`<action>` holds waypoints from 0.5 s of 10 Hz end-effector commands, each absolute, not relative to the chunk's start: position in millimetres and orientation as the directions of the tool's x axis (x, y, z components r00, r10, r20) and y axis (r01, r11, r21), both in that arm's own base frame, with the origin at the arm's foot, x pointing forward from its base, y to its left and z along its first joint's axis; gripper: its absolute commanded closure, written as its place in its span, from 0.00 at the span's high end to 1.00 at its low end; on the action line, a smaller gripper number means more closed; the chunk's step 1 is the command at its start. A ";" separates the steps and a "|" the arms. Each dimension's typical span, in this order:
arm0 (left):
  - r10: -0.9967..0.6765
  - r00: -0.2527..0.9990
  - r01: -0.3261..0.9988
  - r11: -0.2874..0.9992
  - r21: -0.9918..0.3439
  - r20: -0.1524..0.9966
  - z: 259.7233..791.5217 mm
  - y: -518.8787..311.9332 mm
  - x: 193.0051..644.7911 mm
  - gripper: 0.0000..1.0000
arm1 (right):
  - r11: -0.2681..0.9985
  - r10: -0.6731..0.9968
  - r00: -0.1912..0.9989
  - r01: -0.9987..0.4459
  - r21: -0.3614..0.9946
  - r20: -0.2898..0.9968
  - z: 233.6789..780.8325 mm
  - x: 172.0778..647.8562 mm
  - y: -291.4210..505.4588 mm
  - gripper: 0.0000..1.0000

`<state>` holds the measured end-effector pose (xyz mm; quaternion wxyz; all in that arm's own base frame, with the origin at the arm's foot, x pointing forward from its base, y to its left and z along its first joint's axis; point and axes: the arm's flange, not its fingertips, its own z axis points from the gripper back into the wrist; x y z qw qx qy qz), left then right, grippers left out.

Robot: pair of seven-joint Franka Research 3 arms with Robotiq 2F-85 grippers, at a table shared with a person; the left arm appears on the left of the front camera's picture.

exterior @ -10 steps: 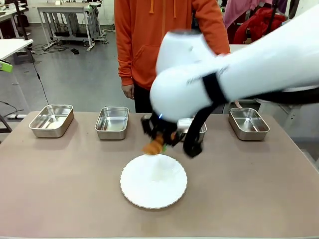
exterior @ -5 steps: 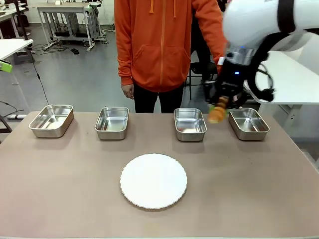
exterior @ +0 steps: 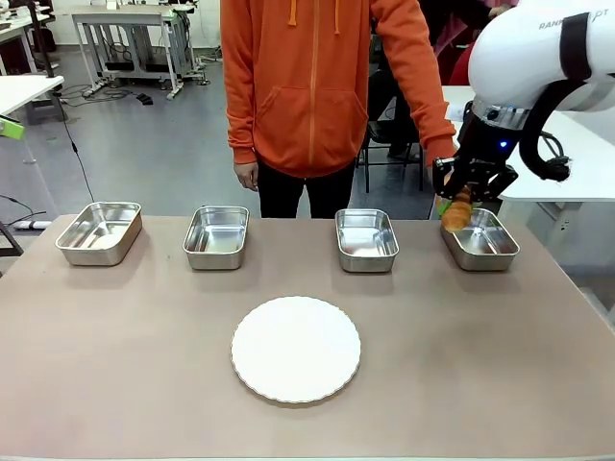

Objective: Place the bread in the container.
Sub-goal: Place the Butter Roll into the Airtight Container indicated by the human.

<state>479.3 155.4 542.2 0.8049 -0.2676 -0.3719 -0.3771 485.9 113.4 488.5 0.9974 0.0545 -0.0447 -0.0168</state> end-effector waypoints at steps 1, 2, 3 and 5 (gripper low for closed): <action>-0.410 0.421 0.814 0.564 -0.138 0.809 543.1 154.6 478.9 1.00 | 0.995 -0.061 0.996 0.055 0.084 0.068 494.6 482.2 117.9 0.40; -0.410 0.421 0.814 0.564 -0.138 0.809 543.1 154.6 478.9 1.00 | 0.995 -0.061 0.996 0.055 0.084 0.068 494.6 482.2 117.9 0.40; -0.410 0.421 0.814 0.564 -0.138 0.809 543.1 154.6 478.9 1.00 | 0.994 -0.039 0.996 0.031 0.104 0.077 488.6 484.1 114.7 0.40; -0.410 0.421 0.814 0.564 -0.138 0.809 543.1 154.6 478.9 1.00 | 0.997 0.081 0.990 -0.082 0.008 0.113 480.1 520.0 70.7 0.40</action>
